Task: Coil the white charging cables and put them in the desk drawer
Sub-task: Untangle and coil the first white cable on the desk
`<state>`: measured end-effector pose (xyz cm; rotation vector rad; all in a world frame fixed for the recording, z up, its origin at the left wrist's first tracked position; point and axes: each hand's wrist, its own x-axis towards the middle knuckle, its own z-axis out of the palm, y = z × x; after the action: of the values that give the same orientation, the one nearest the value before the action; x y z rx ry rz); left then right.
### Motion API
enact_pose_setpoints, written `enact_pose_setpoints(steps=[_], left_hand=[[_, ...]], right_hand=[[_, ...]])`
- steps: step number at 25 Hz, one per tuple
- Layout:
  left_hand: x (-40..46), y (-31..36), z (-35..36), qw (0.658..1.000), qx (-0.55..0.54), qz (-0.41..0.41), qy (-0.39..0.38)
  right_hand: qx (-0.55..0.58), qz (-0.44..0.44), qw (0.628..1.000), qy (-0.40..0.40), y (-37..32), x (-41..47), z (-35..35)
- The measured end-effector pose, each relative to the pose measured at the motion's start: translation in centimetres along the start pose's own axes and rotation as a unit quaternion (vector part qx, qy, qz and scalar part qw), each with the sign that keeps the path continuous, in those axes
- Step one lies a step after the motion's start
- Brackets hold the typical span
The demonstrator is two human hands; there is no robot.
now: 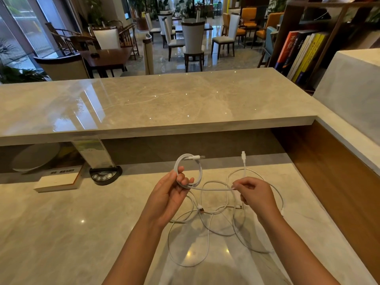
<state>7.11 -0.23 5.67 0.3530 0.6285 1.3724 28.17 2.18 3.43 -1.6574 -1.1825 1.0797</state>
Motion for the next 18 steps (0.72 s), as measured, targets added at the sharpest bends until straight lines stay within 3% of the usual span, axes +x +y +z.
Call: enact_pose_setpoints(steps=[3,5,7,9,11,13,16,18], left_hand=[[-0.5,-0.2,0.3,1.0,0.018,0.0,-0.015],[-0.4,-0.1,0.3,0.999,0.043,0.001,-0.015],[-0.3,-0.3,0.5,0.997,0.077,-0.016,-0.018],[-0.1,-0.7,0.9,0.994,0.097,-0.041,-0.031],[0.1,-0.8,1.4,0.994,0.087,-0.053,-0.045],[0.3,-0.7,1.8,0.995,0.062,-0.056,-0.053],[0.3,-0.5,1.8,0.996,0.044,-0.055,-0.047],[0.1,-0.7,1.6,0.997,0.019,-0.062,-0.041]], right_hand=[[0.113,0.108,0.988,-0.003,0.1,0.5,0.8],[0.106,0.101,0.989,-0.012,0.1,0.6,1.3],[-0.028,0.042,0.998,-0.029,0.0,0.4,1.6],[-0.174,-0.04,0.983,-0.046,-0.4,-0.1,2.1],[-0.211,-0.1,0.971,-0.059,-0.8,-0.7,2.5],[-0.17,-0.13,0.975,-0.064,-1.1,-1.3,2.7],[-0.054,-0.106,0.992,-0.053,-1.2,-1.4,2.3],[-0.019,-0.103,0.991,-0.088,-1.3,-1.7,2.3]])
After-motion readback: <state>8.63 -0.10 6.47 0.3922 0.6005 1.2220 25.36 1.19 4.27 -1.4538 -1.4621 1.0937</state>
